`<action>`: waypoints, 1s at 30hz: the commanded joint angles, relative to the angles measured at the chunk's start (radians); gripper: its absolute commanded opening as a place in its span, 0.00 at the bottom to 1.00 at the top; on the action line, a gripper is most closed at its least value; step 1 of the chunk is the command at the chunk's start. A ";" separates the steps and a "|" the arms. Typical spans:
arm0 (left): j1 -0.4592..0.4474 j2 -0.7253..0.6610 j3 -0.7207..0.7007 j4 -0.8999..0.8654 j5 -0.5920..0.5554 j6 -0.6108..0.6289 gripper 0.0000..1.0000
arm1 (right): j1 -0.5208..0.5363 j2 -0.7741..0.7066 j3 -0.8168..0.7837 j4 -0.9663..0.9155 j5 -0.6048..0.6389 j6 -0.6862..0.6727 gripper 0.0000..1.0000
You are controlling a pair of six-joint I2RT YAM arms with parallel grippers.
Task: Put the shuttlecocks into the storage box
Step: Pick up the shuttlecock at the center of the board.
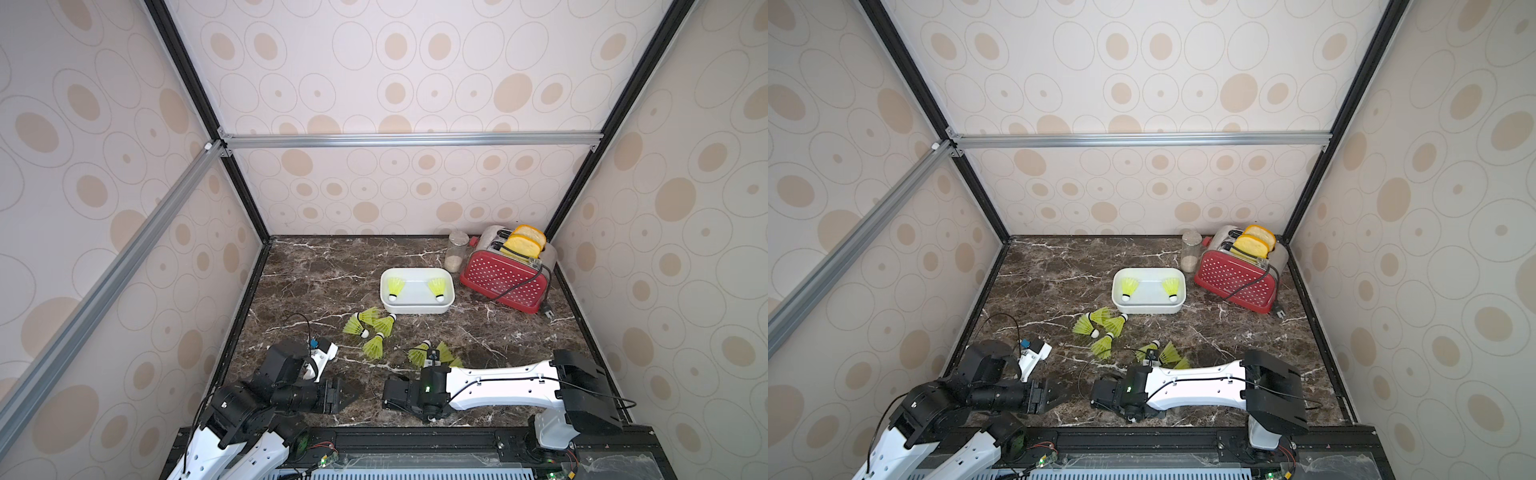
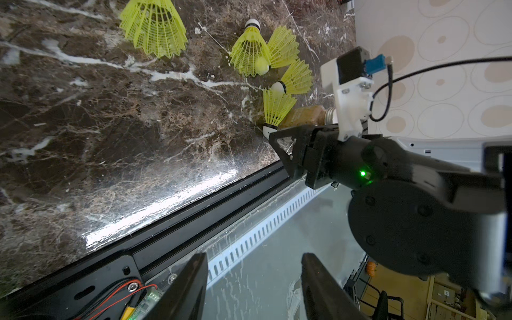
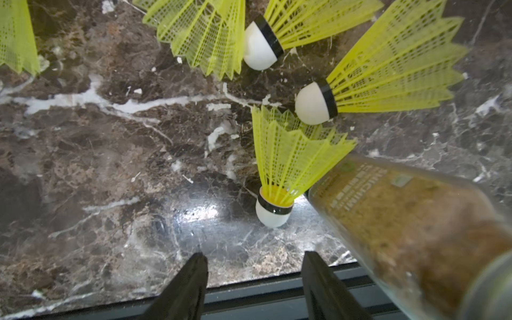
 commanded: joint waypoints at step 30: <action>-0.004 -0.052 -0.020 -0.034 0.075 0.027 0.56 | 0.003 0.100 -0.129 0.148 0.088 0.082 0.61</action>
